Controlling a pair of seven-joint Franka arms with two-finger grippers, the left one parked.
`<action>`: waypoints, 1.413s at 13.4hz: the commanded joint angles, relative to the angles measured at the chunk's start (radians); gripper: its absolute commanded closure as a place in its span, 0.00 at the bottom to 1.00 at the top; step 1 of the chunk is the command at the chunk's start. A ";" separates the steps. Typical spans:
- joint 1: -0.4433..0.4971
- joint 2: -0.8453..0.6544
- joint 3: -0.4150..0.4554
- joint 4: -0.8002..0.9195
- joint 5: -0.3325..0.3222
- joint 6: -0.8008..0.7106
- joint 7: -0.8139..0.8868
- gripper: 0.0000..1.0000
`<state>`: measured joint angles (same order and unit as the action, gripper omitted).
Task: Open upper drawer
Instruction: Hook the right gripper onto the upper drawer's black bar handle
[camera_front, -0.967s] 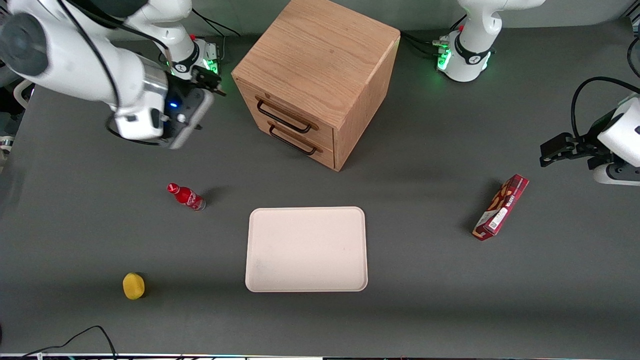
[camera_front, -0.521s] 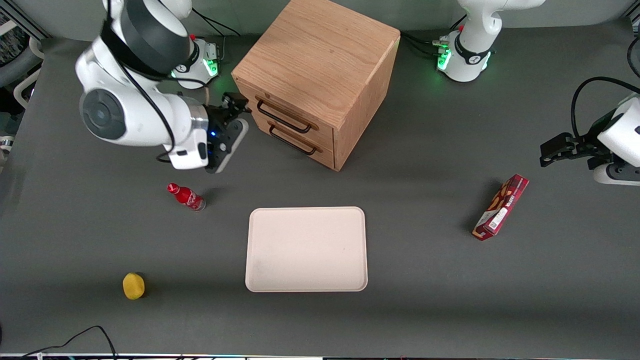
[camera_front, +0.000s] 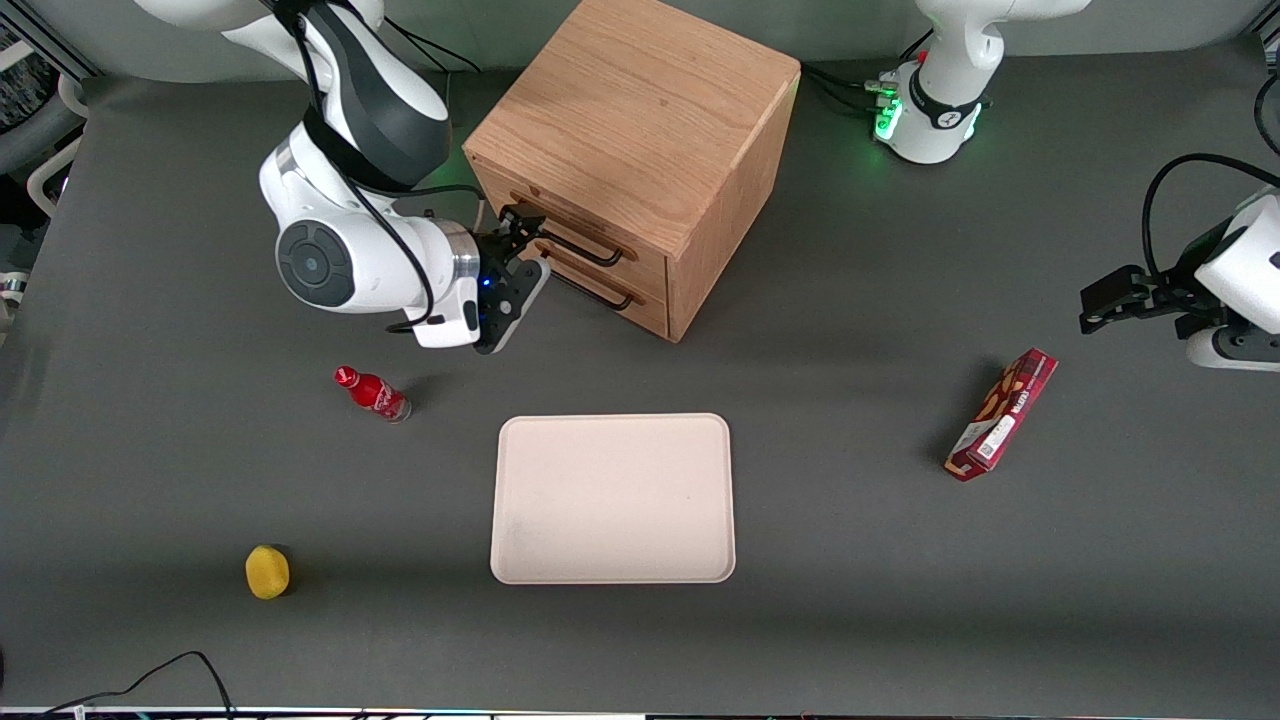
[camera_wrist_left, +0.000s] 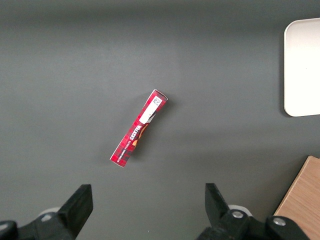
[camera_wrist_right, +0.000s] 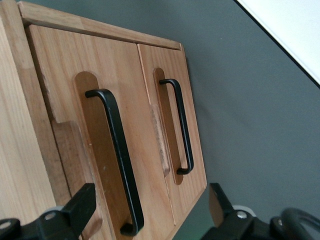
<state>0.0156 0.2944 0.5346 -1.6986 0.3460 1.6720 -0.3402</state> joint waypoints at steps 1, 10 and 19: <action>-0.002 -0.034 0.010 -0.071 0.027 0.061 0.023 0.00; -0.003 -0.035 0.064 -0.160 0.033 0.155 0.081 0.00; -0.005 -0.015 0.064 -0.182 -0.040 0.219 0.072 0.00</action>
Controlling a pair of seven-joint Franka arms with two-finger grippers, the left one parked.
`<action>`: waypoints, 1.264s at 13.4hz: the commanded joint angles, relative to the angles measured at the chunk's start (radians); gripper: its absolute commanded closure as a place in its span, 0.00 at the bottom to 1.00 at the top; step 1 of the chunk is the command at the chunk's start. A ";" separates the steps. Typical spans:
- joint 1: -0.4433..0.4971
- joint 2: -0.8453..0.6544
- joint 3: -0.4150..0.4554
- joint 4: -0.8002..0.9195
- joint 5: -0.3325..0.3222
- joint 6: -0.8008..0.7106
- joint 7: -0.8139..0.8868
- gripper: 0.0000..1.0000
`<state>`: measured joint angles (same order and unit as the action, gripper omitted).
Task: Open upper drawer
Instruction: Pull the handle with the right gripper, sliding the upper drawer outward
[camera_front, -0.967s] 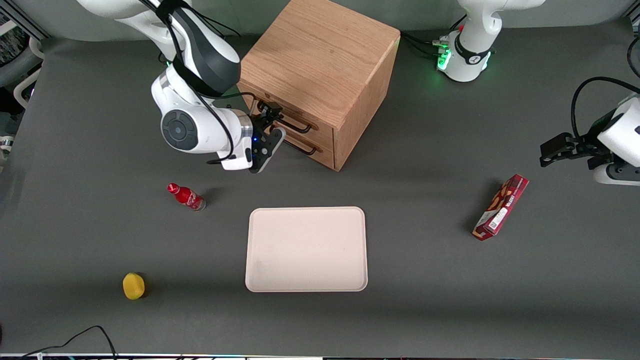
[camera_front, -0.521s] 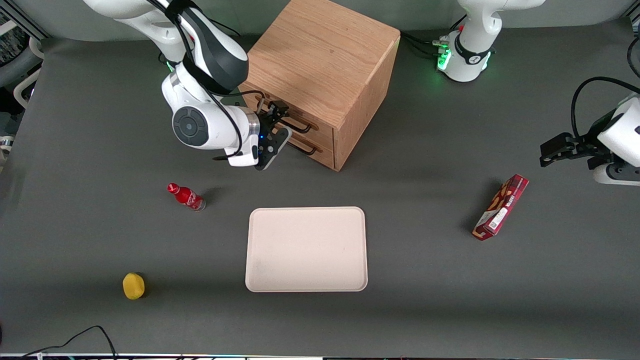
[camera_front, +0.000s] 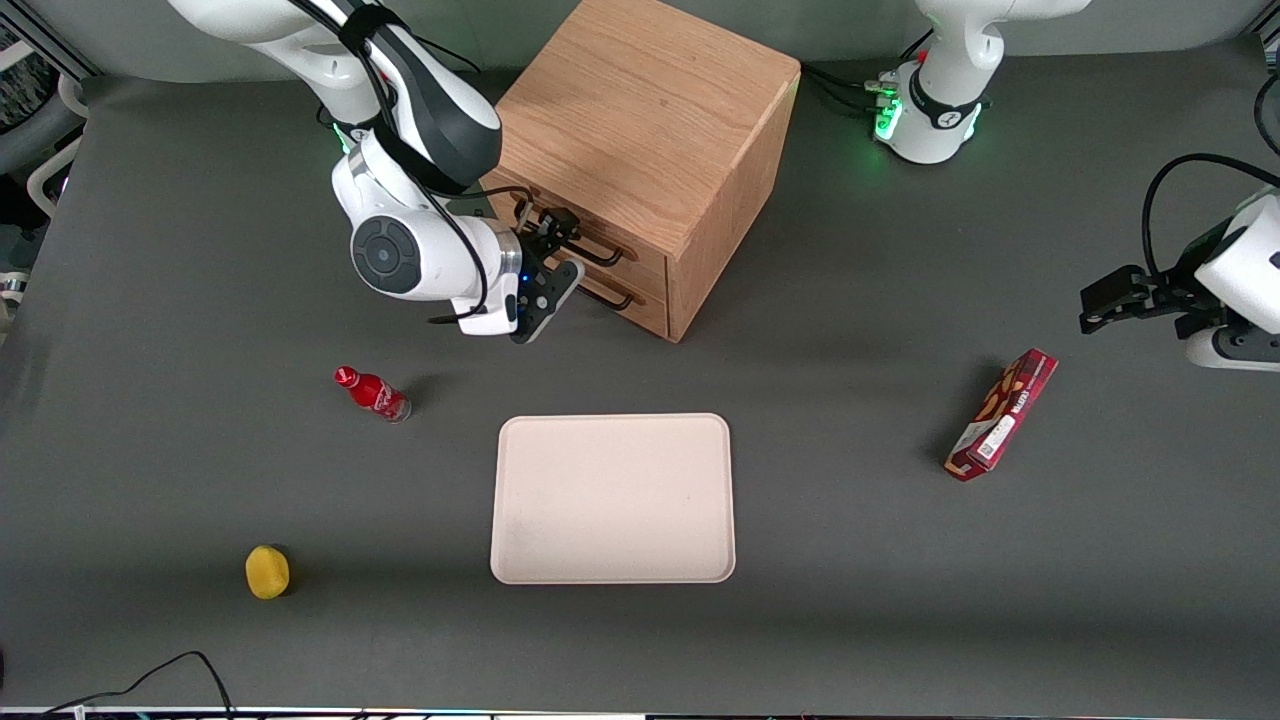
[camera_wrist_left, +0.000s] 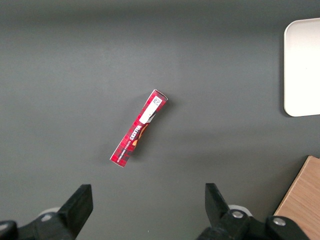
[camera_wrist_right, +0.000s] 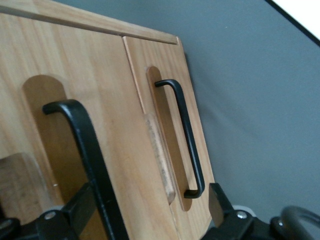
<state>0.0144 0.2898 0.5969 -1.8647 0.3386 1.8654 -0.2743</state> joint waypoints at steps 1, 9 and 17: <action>-0.005 -0.008 0.001 -0.014 -0.042 0.028 0.001 0.00; -0.016 0.100 -0.017 0.108 -0.142 0.021 -0.008 0.00; -0.017 0.141 -0.112 0.182 -0.153 -0.003 -0.143 0.00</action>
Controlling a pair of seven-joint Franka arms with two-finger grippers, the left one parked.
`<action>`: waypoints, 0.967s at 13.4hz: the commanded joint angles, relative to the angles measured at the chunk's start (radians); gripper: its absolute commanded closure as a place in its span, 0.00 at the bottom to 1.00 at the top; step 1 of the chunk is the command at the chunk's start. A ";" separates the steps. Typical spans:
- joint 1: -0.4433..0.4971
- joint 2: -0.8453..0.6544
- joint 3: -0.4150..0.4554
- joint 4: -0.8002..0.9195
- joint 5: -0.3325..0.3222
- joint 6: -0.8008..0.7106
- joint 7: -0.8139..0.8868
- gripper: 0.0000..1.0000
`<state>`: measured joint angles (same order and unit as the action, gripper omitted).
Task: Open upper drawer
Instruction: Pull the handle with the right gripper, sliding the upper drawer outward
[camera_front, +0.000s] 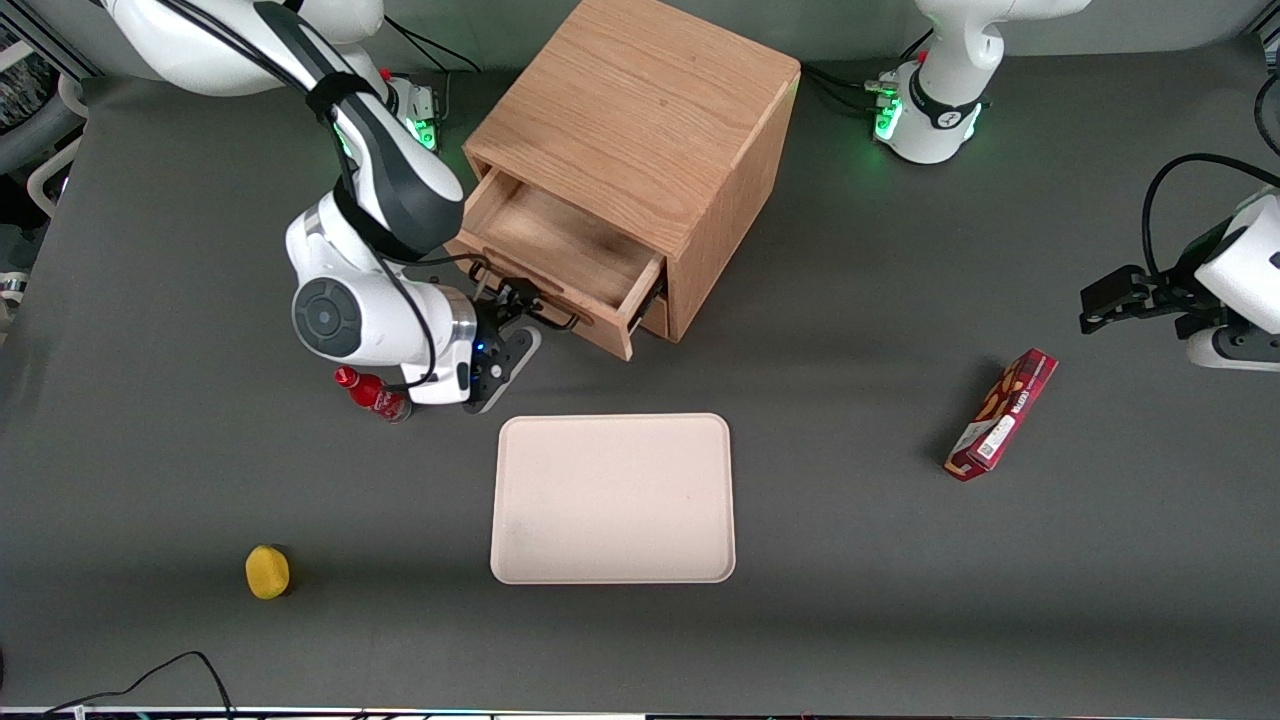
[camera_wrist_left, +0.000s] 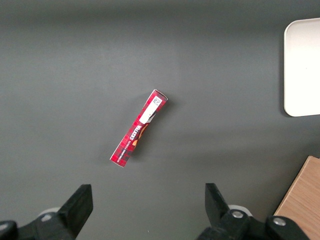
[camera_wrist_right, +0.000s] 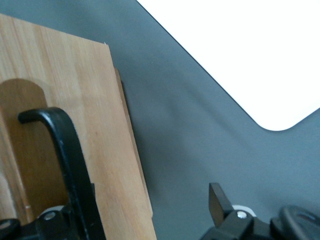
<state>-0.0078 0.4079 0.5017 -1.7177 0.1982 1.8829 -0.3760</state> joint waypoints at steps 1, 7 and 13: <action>0.005 0.026 -0.022 0.046 -0.014 -0.028 -0.052 0.00; 0.005 0.094 -0.071 0.162 -0.017 -0.091 -0.109 0.00; 0.005 0.170 -0.094 0.286 -0.094 -0.151 -0.135 0.00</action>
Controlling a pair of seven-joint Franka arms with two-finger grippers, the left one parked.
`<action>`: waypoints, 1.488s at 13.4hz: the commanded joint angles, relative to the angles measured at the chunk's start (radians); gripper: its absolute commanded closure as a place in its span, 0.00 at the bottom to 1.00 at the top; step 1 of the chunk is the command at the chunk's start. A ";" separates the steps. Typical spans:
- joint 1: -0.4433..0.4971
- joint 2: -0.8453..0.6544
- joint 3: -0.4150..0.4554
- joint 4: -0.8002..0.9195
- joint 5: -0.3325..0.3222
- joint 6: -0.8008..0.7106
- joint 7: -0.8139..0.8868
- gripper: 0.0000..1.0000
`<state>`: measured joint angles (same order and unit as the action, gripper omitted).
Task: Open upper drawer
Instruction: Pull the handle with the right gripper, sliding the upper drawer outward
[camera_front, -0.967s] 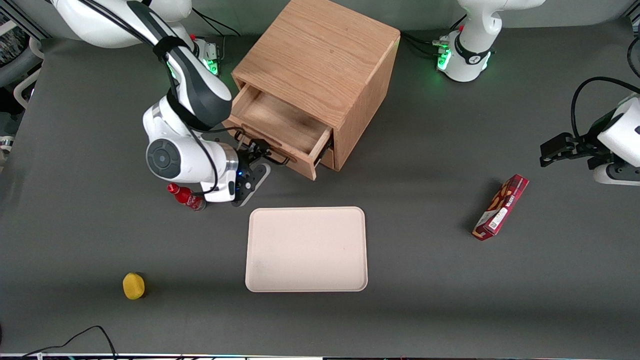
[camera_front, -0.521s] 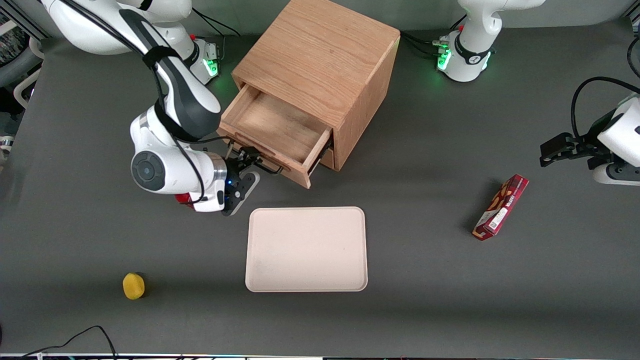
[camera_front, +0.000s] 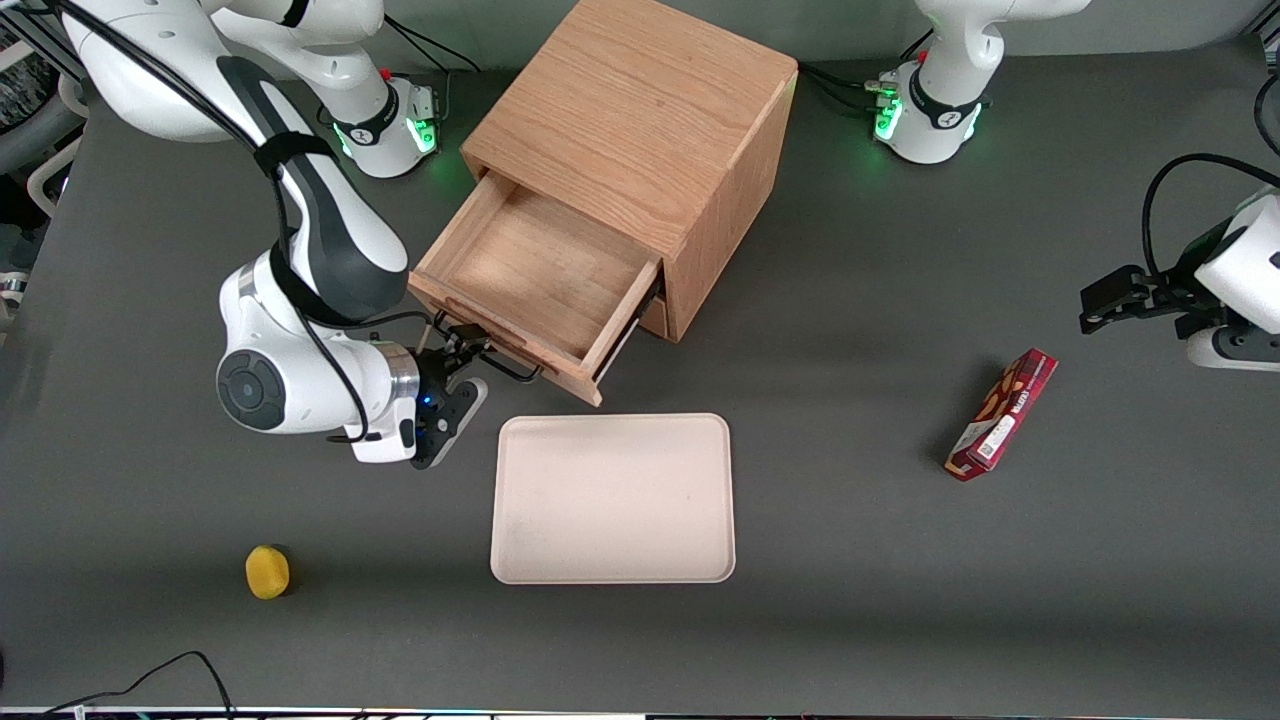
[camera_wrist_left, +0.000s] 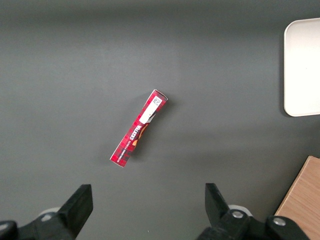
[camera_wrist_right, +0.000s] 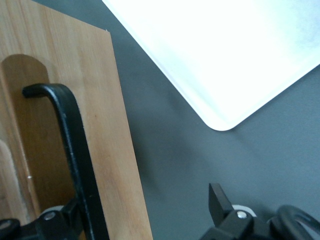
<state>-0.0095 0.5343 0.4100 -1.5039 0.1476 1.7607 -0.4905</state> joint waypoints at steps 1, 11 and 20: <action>0.006 0.058 -0.002 0.092 -0.055 -0.038 -0.034 0.00; 0.006 0.107 -0.077 0.188 -0.094 -0.066 -0.166 0.00; 0.016 0.001 -0.079 0.300 -0.083 -0.248 -0.132 0.00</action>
<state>-0.0059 0.5942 0.3413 -1.2189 0.0799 1.5495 -0.6224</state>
